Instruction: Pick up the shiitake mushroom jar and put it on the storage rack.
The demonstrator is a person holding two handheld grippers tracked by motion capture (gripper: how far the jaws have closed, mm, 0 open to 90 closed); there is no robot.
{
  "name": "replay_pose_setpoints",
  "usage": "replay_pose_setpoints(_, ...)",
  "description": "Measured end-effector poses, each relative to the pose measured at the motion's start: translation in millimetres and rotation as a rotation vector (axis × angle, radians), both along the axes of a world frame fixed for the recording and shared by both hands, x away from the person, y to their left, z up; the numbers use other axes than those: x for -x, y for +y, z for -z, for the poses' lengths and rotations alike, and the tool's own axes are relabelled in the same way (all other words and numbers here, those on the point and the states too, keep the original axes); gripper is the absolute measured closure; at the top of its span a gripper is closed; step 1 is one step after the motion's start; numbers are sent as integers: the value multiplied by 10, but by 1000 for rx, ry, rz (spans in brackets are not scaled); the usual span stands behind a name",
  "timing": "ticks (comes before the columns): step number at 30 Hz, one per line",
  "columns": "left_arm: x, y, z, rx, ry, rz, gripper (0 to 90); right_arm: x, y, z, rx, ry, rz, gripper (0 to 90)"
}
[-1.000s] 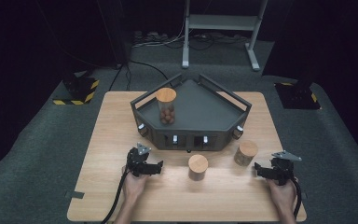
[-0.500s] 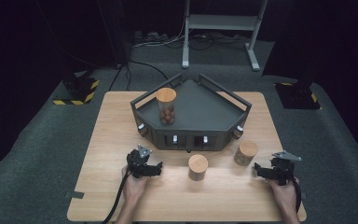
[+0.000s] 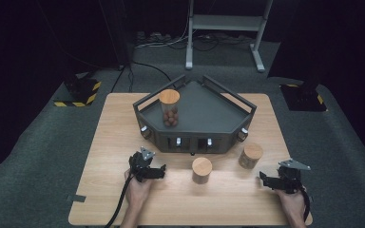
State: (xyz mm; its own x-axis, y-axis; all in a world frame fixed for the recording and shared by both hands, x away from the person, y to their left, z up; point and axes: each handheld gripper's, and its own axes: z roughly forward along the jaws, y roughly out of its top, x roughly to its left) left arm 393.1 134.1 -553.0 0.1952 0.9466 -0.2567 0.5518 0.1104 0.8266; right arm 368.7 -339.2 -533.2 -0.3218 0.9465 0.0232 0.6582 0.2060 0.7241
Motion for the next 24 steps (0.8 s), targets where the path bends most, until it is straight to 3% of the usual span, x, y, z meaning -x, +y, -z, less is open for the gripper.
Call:
replay_pose_setpoints(9, 0, 1, 0, -1, 0, 0, 47, 174, 174, -65, -38, -14, -86, 52)
replay_pose_setpoints(14, 0, 0, 0, 0, 0, 0, 47, 251, 290, -70, -20, -21, -127, 59)
replay_pose_setpoints(24, 0, 0, 0, 0, 0, -1, 47, 310, 430, -66, -54, -16, -180, 68)
